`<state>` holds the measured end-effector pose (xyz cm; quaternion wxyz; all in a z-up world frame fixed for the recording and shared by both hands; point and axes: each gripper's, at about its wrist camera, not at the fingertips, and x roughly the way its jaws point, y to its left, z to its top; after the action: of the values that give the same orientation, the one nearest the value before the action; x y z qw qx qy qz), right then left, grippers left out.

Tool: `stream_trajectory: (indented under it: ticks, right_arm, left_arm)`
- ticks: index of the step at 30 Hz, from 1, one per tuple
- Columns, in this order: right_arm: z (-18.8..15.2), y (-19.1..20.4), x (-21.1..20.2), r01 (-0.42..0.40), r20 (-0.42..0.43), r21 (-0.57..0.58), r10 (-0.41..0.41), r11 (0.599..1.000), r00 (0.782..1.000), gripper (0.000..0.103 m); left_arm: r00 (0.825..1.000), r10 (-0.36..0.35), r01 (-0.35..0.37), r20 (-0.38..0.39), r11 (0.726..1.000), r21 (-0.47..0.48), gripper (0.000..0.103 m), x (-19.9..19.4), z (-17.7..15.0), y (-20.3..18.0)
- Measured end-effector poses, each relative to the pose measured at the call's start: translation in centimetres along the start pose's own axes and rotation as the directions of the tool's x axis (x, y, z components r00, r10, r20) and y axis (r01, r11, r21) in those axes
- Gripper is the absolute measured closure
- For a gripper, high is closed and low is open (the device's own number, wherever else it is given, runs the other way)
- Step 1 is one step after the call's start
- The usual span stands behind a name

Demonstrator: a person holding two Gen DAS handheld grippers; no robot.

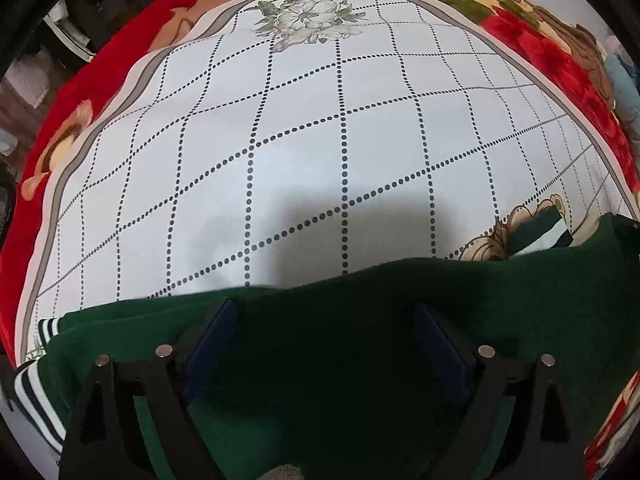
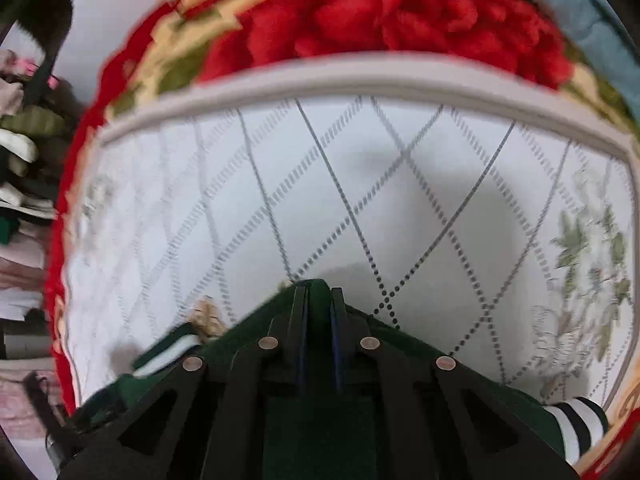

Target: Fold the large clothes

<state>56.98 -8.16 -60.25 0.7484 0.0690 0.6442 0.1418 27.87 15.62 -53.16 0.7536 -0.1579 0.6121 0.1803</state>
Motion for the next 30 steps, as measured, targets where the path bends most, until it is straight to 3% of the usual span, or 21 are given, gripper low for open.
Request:
stream_trajectory:
  ticks: [3, 5, 7, 9, 10, 12, 13, 14, 16, 18, 20, 24, 26, 27, 28, 29, 30]
  right_arm:
    - [0.5, -0.9, -1.4, -0.045, -0.044, 0.065, 0.048, 0.997, 0.998, 0.083]
    - [0.1, -1.7, -4.9, -0.095, 0.006, 0.092, 0.095, 0.991, 0.995, 0.078]
    - [-1.1, -2.2, -8.8, -0.101, 0.078, 0.092, 0.094, 0.991, 0.992, 0.063]
    - [-2.8, -2.2, -11.5, -0.141, 0.134, 0.076, 0.13, 0.987, 0.982, 0.06]
    - [-3.9, -2.1, -11.9, -0.184, 0.129, 0.063, 0.175, 0.981, 0.976, 0.06]
    - [-5.0, -1.2, -9.9, -0.264, 0.031, 0.04, 0.263, 0.964, 0.964, 0.06]
    - [-5.4, -0.9, -9.1, -0.265, -0.002, 0.036, 0.265, 0.964, 0.964, 0.06]
    - [-5.5, -0.3, -7.1, -0.243, -0.053, 0.03, 0.245, 0.969, 0.968, 0.061]
    - [-4.9, 0.5, -3.3, -0.183, -0.087, 0.009, 0.184, 0.983, 0.979, 0.081]
    - [-4.2, 0.6, 0.4, -0.103, -0.118, 0.017, 0.104, 0.995, 0.987, 0.095]
    - [-4.0, 0.1, 3.6, -0.101, -0.141, 0.076, 0.111, 0.992, 0.984, 0.098]
    - [-4.2, 0.4, 1.5, -0.101, -0.133, 0.078, 0.11, 0.992, 0.985, 0.098]
    - [-4.8, -1.3, -2.9, -0.139, -0.062, 0.121, 0.147, 0.983, 0.987, 0.09]
    - [-5.4, -2.8, -5.7, -0.14, 0.002, 0.146, 0.141, 0.979, 0.99, 0.077]
    - [-6.0, -4.1, -7.6, -0.132, 0.045, 0.167, 0.126, 0.977, 0.991, 0.052]
    - [-7.1, -6.3, -10.3, -0.096, 0.107, 0.212, 0.074, 0.973, 0.992, 0.038]
    - [-8.5, -8.7, -12.5, -0.04, 0.154, 0.272, -0.003, 0.961, 0.988, 0.016]
  left_arm:
    - [0.999, 0.032, -0.032, 0.014, 0.999, -0.012, 0.012, -2.5, -0.3, 0.2]
    - [0.998, 0.037, -0.036, 0.058, 0.999, -0.022, 0.012, -5.4, -0.8, -0.2]
    - [0.996, -0.002, 0.004, 0.084, 1.0, -0.026, 0.012, -7.3, -1.2, -1.1]
    - [0.995, -0.067, 0.067, 0.077, 0.998, 0.006, 0.012, -7.6, -1.5, -3.1]
    - [0.995, -0.085, 0.084, 0.05, 0.996, 0.021, 0.012, -6.7, -1.4, -4.3]
    - [0.997, -0.074, 0.074, 0.013, 0.997, 0.01, 0.012, -4.1, -1.1, -5.5]
    - [0.998, -0.062, 0.062, -0.008, 0.998, -0.001, 0.01, -2.6, -0.8, -5.9]
    - [0.998, -0.058, 0.057, -0.028, 0.998, -0.017, 0.01, -1.2, -0.6, -5.9]
    - [0.997, -0.068, 0.066, -0.035, 0.996, -0.055, 0.002, 0.3, -0.2, -5.5]
    - [0.996, -0.083, 0.082, -0.021, 0.995, -0.061, 0.0, 0.7, -0.2, -5.0]
    - [0.996, -0.088, 0.087, -0.006, 0.995, -0.055, 0.0, 0.7, -0.4, -4.9]
    - [0.996, -0.084, 0.083, -0.019, 0.995, -0.051, 0.0, -0.8, -0.4, -4.9]
    - [0.997, -0.073, 0.073, 0.004, 0.997, -0.039, 0.0, -2.3, -0.3, -4.8]
    - [0.997, -0.071, 0.071, 0.028, 0.997, -0.027, 0.0, -3.4, -0.6, -5.0]
    - [0.996, -0.072, 0.073, 0.049, 0.997, -0.019, 0.0, -4.5, -0.8, -5.2]
    - [0.995, -0.076, 0.077, 0.066, 0.997, -0.015, 0.0, -5.4, -1.0, -5.4]
    - [0.994, -0.081, 0.082, 0.074, 0.997, -0.014, 0.0, -6.0, -1.3, -5.5]
